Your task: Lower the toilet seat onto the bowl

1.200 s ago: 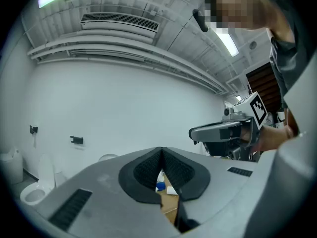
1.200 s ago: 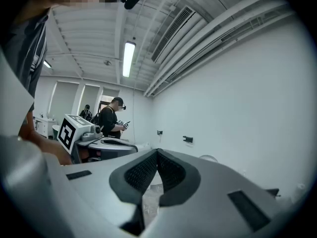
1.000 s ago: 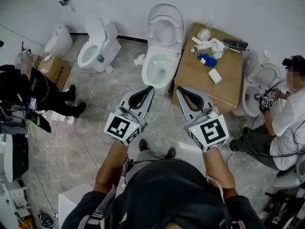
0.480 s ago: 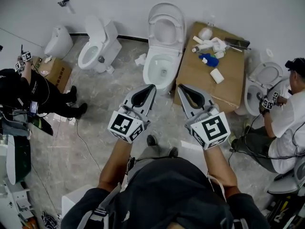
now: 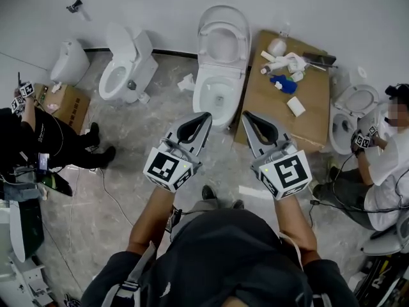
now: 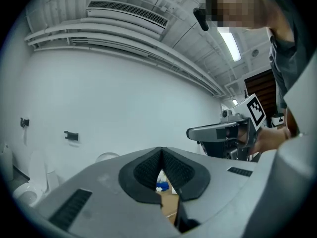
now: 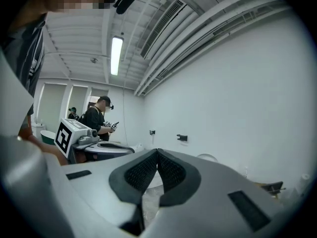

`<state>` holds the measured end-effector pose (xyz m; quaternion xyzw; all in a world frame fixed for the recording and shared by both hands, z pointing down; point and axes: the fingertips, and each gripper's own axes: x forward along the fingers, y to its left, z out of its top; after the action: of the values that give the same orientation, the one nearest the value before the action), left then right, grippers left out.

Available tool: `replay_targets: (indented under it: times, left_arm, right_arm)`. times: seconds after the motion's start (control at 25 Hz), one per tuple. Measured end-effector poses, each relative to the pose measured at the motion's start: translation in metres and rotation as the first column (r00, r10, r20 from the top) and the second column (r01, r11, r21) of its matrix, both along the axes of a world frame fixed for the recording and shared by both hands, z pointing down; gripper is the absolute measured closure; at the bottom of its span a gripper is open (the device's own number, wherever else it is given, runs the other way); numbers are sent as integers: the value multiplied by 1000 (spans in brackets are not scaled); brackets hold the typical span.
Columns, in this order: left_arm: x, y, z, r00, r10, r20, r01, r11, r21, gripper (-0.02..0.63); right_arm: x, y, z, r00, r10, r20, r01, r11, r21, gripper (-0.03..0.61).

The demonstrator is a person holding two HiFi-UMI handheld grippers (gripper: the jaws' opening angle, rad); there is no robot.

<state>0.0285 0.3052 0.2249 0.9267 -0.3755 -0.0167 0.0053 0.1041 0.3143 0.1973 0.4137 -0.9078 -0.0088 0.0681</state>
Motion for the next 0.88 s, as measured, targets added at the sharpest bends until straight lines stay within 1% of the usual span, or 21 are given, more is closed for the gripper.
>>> replay_targets:
  times: [0.2, 0.4, 0.56, 0.88]
  left_arm:
    - [-32, -24, -2, 999, 29, -16, -29, 1000, 10, 609]
    - [-44, -42, 2, 999, 40, -26, -40, 999, -2, 609]
    - [-37, -55, 4, 998, 52, -25, -52, 999, -14, 609]
    - [-9, -91, 5, 999, 10, -33, -11, 1000, -29, 609]
  right_arm:
    - [-26, -23, -1, 999, 45, -7, -45, 999, 15, 571]
    - [-32, -39, 5, 998, 68, -13, -68, 998, 3, 571]
    - [-30, -55, 7, 998, 59, -15, -59, 998, -4, 571]
    - [-8, -94, 7, 1000, -5, -16, 5, 1000, -12, 571]
